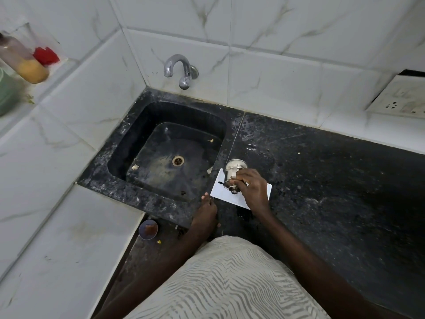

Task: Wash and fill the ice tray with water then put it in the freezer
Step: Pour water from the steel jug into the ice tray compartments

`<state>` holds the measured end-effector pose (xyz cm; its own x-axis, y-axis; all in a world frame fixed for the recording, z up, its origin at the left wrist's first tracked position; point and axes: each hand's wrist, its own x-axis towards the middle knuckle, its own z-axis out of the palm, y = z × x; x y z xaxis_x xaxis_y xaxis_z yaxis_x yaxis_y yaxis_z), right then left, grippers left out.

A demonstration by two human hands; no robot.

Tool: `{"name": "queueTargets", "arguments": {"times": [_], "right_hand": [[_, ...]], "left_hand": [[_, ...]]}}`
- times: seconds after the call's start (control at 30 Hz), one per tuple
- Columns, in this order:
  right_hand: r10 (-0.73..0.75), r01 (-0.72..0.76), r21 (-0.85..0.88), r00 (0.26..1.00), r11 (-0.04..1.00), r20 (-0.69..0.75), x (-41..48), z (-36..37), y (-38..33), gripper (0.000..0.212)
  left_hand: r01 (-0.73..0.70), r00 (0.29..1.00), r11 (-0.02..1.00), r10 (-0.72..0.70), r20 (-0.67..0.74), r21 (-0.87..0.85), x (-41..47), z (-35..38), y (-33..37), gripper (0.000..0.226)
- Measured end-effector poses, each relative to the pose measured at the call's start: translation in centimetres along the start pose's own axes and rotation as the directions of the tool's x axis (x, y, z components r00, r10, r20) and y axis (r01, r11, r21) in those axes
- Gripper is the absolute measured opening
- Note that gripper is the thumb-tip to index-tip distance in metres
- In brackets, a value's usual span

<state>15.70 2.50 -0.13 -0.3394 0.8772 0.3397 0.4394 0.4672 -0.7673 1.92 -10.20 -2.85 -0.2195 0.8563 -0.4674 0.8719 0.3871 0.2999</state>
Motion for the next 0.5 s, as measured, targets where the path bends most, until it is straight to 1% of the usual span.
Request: {"name": "queueTargets", "arguments": {"times": [0.13, 0.33, 0.5], "right_hand": [[-0.016, 0.016, -0.006, 1.0, 1.0, -0.011, 0.06, -0.04, 0.15, 0.013], [-0.022, 0.022, 0.005, 0.999, 1.0, -0.029, 0.18, 0.04, -0.05, 0.009], [0.038, -0.037, 0.04, 0.999, 0.999, -0.038, 0.35, 0.25, -0.05, 0.015]], "left_hand": [[0.012, 1.0, 1.0, -0.012, -0.005, -0.005, -0.05, 0.0, 0.12, 0.105], [0.015, 1.0, 1.0, -0.015, -0.011, -0.016, 0.01, -0.03, 0.09, 0.104], [0.014, 1.0, 1.0, -0.014, -0.02, -0.013, 0.08, 0.11, -0.02, 0.102]]}}
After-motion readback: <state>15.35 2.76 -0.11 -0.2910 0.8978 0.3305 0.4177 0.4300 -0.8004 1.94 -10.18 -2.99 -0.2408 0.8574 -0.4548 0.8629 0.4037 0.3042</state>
